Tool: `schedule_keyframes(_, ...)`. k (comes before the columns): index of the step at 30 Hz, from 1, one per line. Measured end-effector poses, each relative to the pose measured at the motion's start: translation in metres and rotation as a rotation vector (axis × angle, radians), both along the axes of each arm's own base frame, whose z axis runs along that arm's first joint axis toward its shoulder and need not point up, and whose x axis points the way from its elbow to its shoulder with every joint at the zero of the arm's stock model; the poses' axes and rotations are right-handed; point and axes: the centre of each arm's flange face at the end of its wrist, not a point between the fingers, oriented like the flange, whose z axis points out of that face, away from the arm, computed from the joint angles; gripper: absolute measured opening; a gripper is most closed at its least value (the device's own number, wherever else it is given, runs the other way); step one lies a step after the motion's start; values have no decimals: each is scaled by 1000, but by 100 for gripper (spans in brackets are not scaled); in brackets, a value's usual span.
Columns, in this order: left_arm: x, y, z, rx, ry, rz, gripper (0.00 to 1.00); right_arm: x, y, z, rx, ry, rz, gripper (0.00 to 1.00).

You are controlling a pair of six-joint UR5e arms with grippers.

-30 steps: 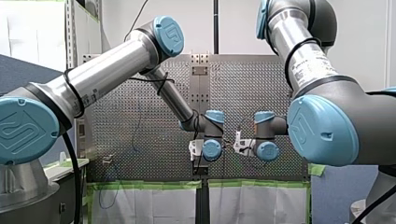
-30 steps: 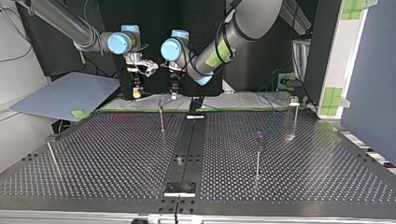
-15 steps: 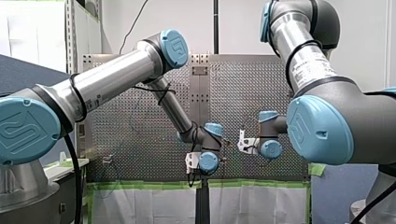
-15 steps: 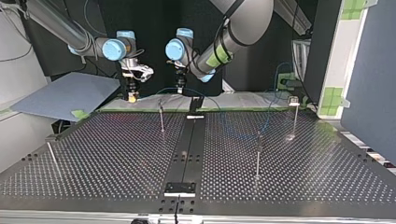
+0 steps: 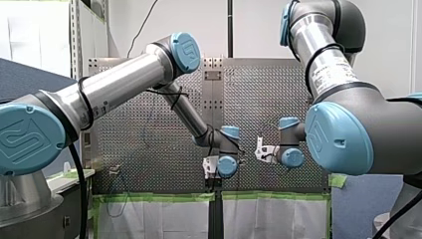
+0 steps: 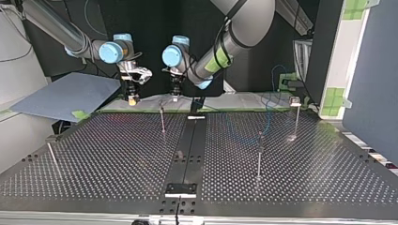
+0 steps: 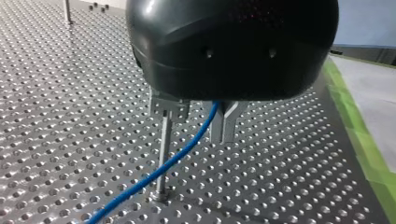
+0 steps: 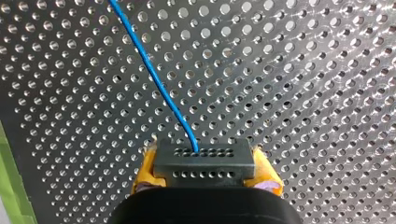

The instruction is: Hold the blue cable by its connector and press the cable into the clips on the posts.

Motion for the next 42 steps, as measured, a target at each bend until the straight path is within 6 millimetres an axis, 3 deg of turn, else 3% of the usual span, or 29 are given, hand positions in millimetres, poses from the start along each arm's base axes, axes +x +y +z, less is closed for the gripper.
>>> schedule_keyframes(9,10,1,4,-14,2,-18,0,-8,-8,-2,1,-29,7,0)
schedule_keyframes(18,18,3,5,-24,6,-44,0,-14,-21,-25,33,-31,11,0)
schedule_keyframes(31,14,-8,10,-8,10,-84,0,-16,-44,-15,41,-22,10,0)
schedule_keyframes(42,8,-9,25,19,30,-79,0,-16,-49,-11,36,-21,20,0)
